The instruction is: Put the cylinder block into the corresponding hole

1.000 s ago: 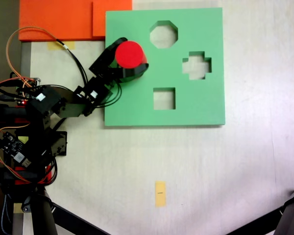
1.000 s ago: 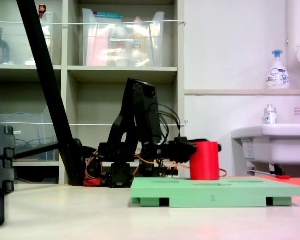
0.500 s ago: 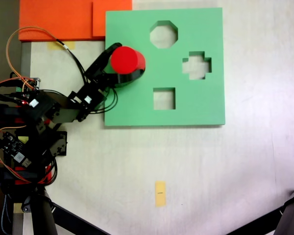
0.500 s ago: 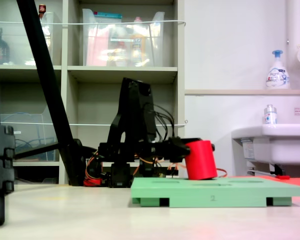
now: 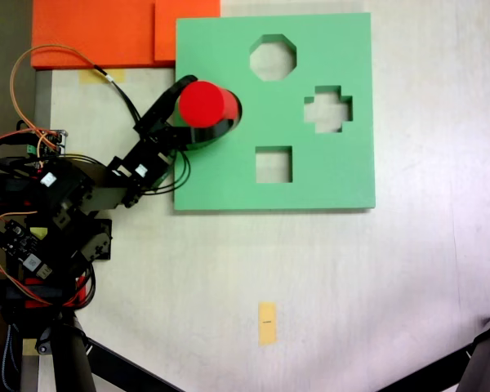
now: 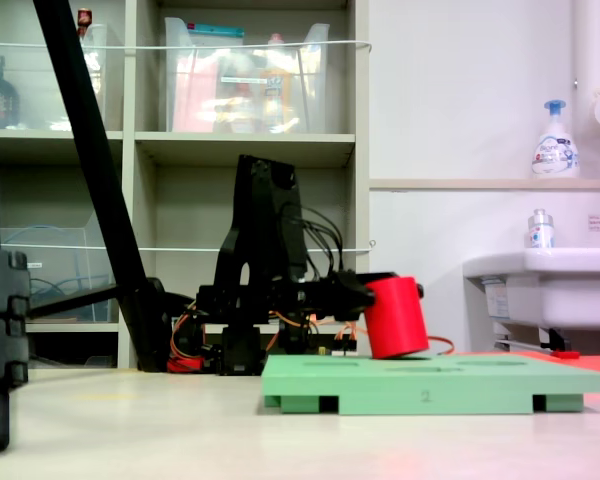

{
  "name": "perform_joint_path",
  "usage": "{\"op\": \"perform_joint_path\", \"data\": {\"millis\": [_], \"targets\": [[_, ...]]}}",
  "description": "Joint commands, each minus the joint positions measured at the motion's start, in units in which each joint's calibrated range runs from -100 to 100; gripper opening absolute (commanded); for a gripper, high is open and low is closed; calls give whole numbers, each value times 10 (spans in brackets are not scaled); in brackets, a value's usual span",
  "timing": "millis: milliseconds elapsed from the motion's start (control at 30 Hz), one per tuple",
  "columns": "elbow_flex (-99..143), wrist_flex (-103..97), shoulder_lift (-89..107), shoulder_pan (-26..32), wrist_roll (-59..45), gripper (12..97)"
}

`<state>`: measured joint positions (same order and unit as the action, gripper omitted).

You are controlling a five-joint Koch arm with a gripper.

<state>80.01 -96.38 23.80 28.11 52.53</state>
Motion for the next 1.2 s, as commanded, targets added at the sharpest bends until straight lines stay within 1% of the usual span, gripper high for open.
{"op": "perform_joint_path", "data": {"millis": [0, 467, 633, 767, 933, 1100, 1167], "targets": [[-8, -12, 4, 0, -1, 295], [-29, -13, -93, -1, 0, 297], [-48, -13, -135, -6, 6, 330], [-63, -14, -172, -9, 6, 332], [-105, -36, -249, -18, 7, 384], [-147, -36, -347, -20, 7, 497], [-151, -36, -358, -20, 7, 522]]}}
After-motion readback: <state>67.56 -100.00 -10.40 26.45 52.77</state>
